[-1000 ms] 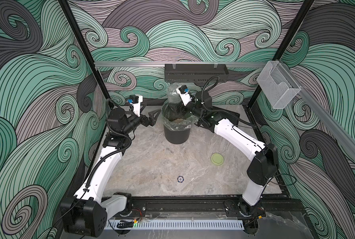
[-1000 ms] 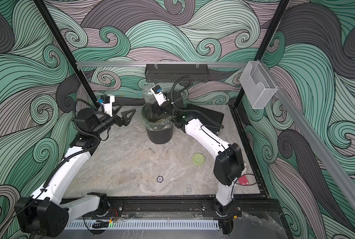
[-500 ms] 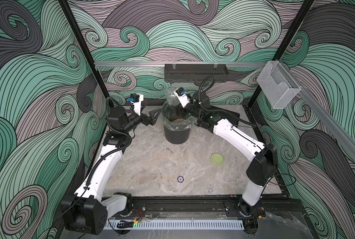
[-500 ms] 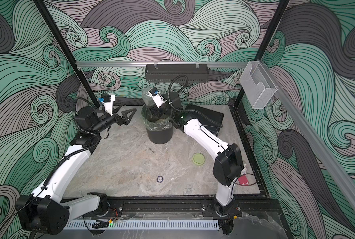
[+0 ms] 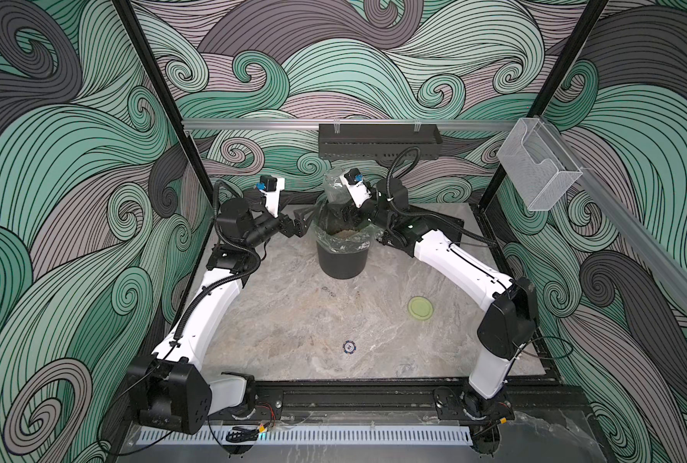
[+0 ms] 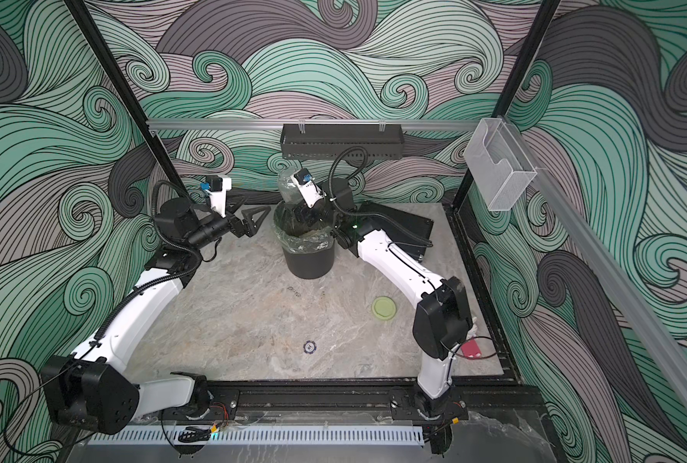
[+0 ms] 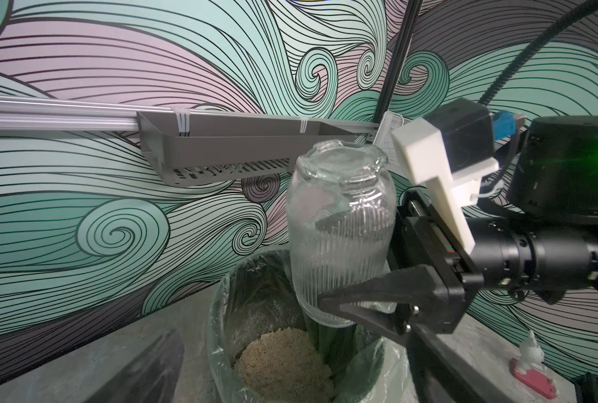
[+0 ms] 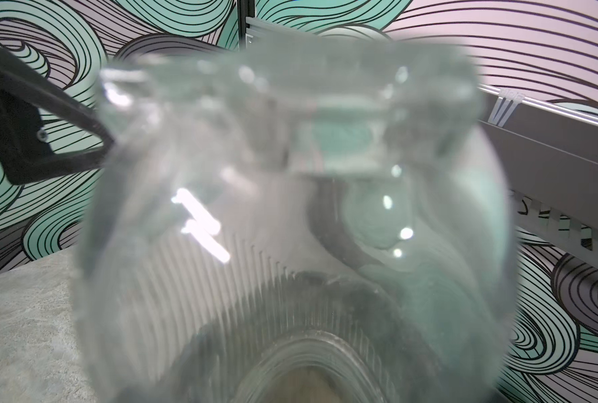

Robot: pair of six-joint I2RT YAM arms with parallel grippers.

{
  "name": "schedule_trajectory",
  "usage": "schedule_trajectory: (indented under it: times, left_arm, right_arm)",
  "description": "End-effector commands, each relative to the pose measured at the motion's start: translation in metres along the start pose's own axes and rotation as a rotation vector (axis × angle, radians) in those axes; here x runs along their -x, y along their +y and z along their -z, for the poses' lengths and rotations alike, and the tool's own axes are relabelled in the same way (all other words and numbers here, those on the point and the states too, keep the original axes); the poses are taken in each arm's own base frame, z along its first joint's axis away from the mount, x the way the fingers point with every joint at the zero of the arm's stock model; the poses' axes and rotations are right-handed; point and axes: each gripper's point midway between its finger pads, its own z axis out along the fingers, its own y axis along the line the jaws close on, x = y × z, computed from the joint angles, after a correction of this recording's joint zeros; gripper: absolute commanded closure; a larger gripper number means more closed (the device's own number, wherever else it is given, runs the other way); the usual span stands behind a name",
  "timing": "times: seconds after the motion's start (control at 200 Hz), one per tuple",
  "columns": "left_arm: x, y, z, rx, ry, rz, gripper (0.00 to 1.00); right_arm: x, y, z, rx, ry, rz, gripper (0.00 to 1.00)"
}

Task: Empty expired oatmeal from jars
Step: Pour the expired oatmeal into the trash bin.

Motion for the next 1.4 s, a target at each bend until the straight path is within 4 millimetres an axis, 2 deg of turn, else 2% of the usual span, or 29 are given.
schedule_trajectory:
  times: [0.0, 0.165, 0.525, 0.615, 0.635, 0.986, 1.251, 1.396]
  left_arm:
    - [0.028, -0.017, -0.006, -0.073, -0.065, -0.019, 0.01]
    - [0.034, -0.027, -0.015, -0.130, -0.098, 0.014, 0.02]
    - [0.038, -0.033, -0.036, -0.180, -0.115, 0.054, 0.01]
    - [0.044, -0.039, -0.036, -0.194, -0.130, 0.045, 0.01]
    - [0.034, -0.034, -0.045, -0.190, -0.109, 0.059, 0.02]
    - [0.027, -0.038, -0.063, -0.206, -0.106, 0.068, 0.02]
    - [0.030, -0.041, -0.067, -0.213, -0.118, 0.073, 0.13]
    - [0.029, -0.044, -0.068, -0.224, -0.113, 0.079, 0.31]
  right_arm:
    - [0.051, 0.001, 0.020, 0.001, -0.128, 0.040, 0.68]
    - [0.054, 0.004, 0.021, 0.011, -0.117, 0.064, 0.68]
    - [0.062, 0.014, 0.025, 0.041, -0.123, 0.095, 0.68]
    - [0.063, 0.018, 0.026, 0.049, -0.126, 0.098, 0.69]
    - [0.063, 0.018, 0.026, 0.051, -0.126, 0.098, 0.69]
    - [0.071, 0.027, 0.029, 0.066, -0.143, 0.116, 0.68]
    - [0.073, 0.034, 0.030, 0.080, -0.151, 0.137, 0.68]
    - [0.075, 0.037, 0.030, 0.082, -0.157, 0.150, 0.68]
